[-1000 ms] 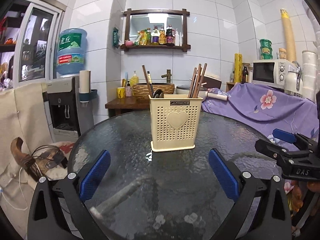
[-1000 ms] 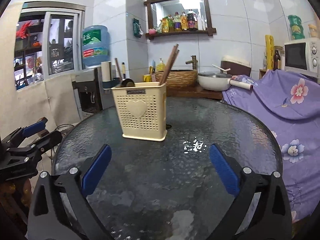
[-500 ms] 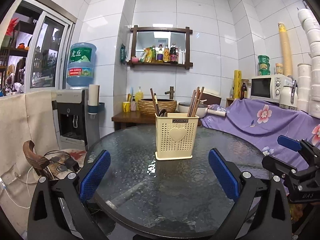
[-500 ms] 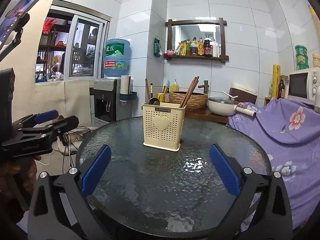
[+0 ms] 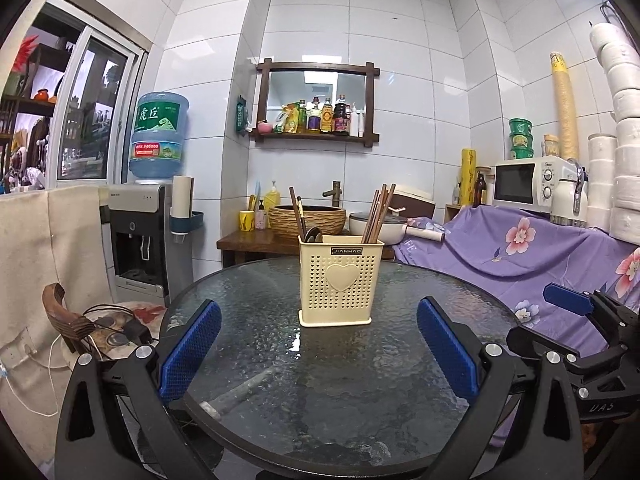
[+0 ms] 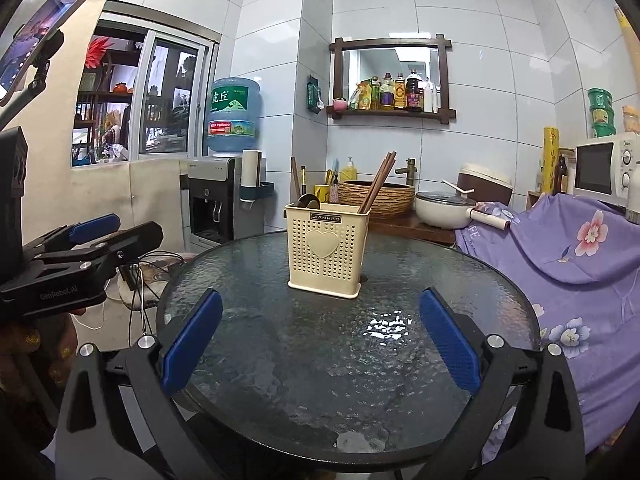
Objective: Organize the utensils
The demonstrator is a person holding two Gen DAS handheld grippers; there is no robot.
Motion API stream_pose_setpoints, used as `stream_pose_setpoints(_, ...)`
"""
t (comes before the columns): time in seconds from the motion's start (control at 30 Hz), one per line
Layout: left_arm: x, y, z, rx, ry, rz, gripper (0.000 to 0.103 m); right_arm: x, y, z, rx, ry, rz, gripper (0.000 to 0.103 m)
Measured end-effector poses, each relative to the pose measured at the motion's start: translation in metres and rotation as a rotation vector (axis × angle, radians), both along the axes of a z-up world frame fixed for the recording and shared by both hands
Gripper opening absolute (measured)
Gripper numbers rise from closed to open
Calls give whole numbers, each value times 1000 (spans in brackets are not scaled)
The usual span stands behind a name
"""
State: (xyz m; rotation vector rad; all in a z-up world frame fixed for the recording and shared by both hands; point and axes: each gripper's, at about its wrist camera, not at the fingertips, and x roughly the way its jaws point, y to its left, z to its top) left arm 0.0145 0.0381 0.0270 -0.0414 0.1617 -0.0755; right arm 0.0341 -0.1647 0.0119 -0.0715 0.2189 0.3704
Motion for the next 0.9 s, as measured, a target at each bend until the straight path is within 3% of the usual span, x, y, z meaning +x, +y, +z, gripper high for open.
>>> stream_pose_setpoints(0.9, -5, -3, 3, 9, -6, 23, 96, 5, -4, -1, 7, 13, -6, 97)
